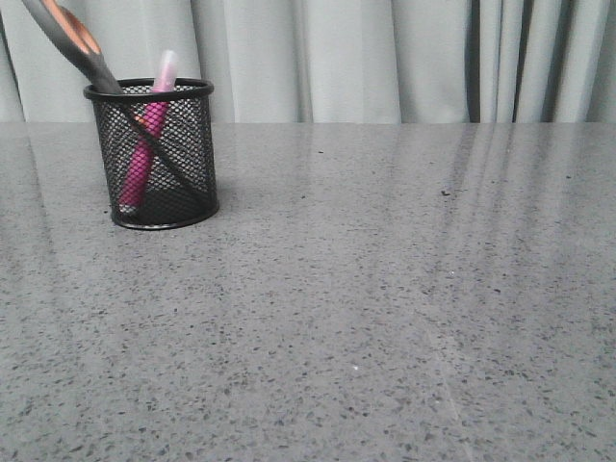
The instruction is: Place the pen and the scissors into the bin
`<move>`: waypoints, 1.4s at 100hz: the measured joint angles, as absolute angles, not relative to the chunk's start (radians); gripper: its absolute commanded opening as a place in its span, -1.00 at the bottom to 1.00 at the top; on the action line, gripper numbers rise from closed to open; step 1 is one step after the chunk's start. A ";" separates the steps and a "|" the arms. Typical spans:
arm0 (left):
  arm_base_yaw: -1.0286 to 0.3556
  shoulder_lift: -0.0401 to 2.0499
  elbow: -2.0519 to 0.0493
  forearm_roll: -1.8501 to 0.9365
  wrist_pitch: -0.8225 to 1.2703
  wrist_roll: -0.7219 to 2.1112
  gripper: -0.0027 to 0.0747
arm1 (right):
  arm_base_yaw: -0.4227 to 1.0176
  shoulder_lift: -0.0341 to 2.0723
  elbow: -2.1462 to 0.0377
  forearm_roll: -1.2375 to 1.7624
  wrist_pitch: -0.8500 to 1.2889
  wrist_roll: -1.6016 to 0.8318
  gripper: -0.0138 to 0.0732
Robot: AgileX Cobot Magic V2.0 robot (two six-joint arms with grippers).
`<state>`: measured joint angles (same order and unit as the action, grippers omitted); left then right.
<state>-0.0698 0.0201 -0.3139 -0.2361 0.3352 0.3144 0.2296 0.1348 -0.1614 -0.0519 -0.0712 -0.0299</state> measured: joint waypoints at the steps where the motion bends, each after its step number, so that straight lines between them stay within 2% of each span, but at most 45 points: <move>1: -0.070 0.017 -0.314 -0.238 0.344 0.314 -0.98 | 0.230 0.131 -0.162 -0.052 -0.067 -0.030 -0.84; 17: -0.070 -0.003 -0.312 -0.238 0.402 0.314 -0.98 | 0.230 0.098 -0.150 -0.052 -0.010 -0.030 -0.84; 126: -0.070 -0.003 -0.310 -0.238 0.401 0.314 -0.98 | 0.230 0.098 -0.150 -0.050 -0.012 -0.030 -0.84; 140: -0.070 -0.003 -0.256 -0.215 0.344 0.291 -0.98 | 0.230 0.098 -0.150 -0.050 -0.012 -0.030 -0.84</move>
